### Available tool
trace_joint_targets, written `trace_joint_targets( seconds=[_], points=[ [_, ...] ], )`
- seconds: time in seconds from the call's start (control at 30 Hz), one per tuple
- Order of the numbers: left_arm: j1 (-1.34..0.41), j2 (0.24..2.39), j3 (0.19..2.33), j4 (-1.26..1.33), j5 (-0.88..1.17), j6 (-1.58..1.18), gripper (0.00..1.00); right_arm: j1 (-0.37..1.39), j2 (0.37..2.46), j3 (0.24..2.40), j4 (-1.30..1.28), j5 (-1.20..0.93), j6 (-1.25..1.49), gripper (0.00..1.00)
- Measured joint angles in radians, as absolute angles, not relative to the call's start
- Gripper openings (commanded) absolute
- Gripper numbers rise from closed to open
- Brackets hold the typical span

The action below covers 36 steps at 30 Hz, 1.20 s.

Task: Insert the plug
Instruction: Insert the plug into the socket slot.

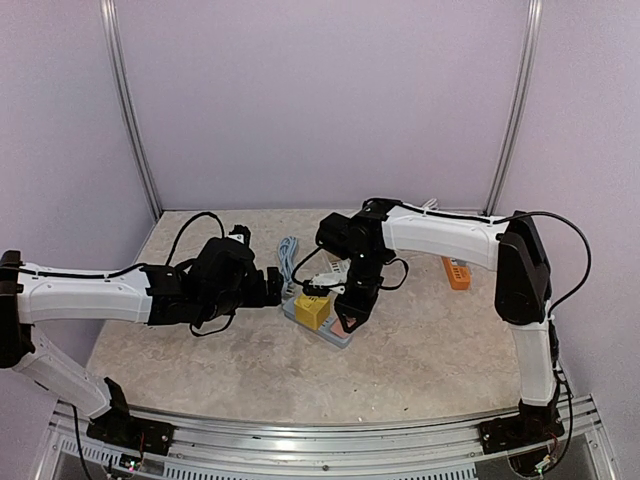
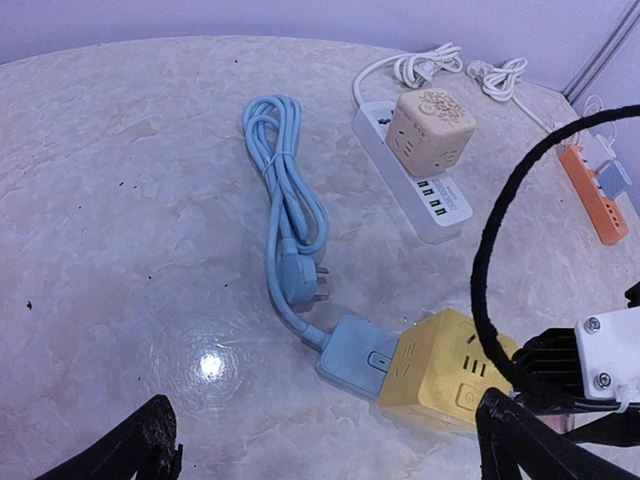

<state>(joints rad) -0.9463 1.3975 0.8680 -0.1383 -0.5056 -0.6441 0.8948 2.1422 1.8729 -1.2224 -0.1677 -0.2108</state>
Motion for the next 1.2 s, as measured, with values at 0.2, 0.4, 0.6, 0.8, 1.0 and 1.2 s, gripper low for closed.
trace_joint_targets(
  seconds=[0.2,0.4,0.6,0.8,1.0,1.2],
  points=[
    [-0.946,1.398,0.868,-0.138,-0.506,-0.646,0.99,0.895,2.143,1.873,-1.222,-0.168,-0.207,0.01],
    [-0.946,1.398,0.868,-0.134,-0.506,-0.646,0.99,0.895,2.148,1.879,-1.227,-0.165,-0.197,0.16],
    [-0.946,1.398,0.868,-0.134,-0.506,-0.646,0.99,0.899,2.16,1.904,-1.243,-0.159,-0.191,0.25],
    [-0.946,1.4,0.868,-0.133,-0.506,-0.645,0.99,0.903,2.165,1.913,-1.248,-0.15,-0.189,0.27],
    [-0.946,1.409,0.868,-0.128,-0.506,-0.645,0.99,0.908,2.184,1.948,-1.254,-0.141,-0.187,0.28],
    [-0.946,1.409,0.868,-0.127,-0.506,-0.646,0.99,0.91,2.203,1.98,-1.253,-0.126,-0.184,0.28]
  ],
)
